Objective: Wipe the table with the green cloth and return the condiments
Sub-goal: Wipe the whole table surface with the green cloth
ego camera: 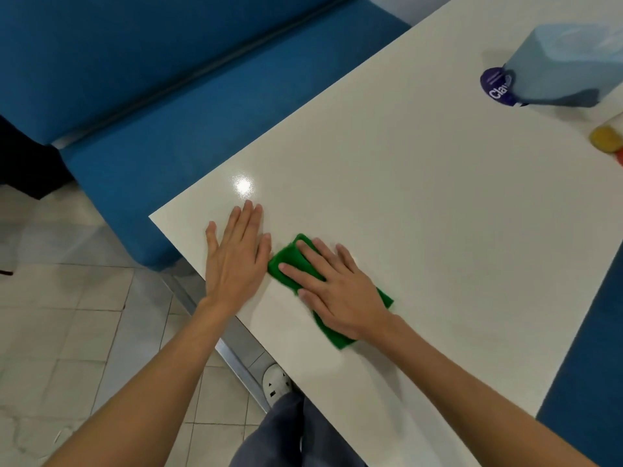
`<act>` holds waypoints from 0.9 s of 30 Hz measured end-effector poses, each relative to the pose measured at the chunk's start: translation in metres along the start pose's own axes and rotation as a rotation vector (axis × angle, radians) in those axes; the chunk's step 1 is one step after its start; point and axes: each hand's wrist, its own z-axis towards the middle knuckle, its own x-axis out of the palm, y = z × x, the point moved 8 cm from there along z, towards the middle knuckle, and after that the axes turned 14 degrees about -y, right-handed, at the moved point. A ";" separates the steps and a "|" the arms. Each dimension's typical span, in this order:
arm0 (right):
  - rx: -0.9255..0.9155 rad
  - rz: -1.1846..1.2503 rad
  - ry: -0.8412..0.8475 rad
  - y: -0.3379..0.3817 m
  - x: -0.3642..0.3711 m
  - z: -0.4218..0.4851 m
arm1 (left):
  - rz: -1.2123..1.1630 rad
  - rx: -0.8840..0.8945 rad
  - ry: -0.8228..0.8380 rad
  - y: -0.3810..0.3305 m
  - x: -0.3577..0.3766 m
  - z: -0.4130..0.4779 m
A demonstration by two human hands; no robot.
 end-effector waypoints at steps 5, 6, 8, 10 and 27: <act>0.065 -0.025 0.006 -0.073 -0.015 0.016 | 0.015 -0.002 -0.004 0.003 -0.003 -0.004; 0.119 -0.036 0.008 -0.095 -0.018 0.022 | 0.014 -0.005 -0.004 0.004 -0.004 -0.005; 0.202 -0.063 -0.007 -0.140 -0.027 0.035 | 0.012 -0.018 -0.007 0.004 -0.003 -0.005; 0.291 -0.075 -0.027 -0.175 -0.031 0.051 | 0.014 -0.031 -0.006 0.005 -0.002 -0.003; 0.159 -0.081 0.006 -0.263 -0.060 0.019 | 0.008 -0.149 -0.069 -0.058 0.020 0.062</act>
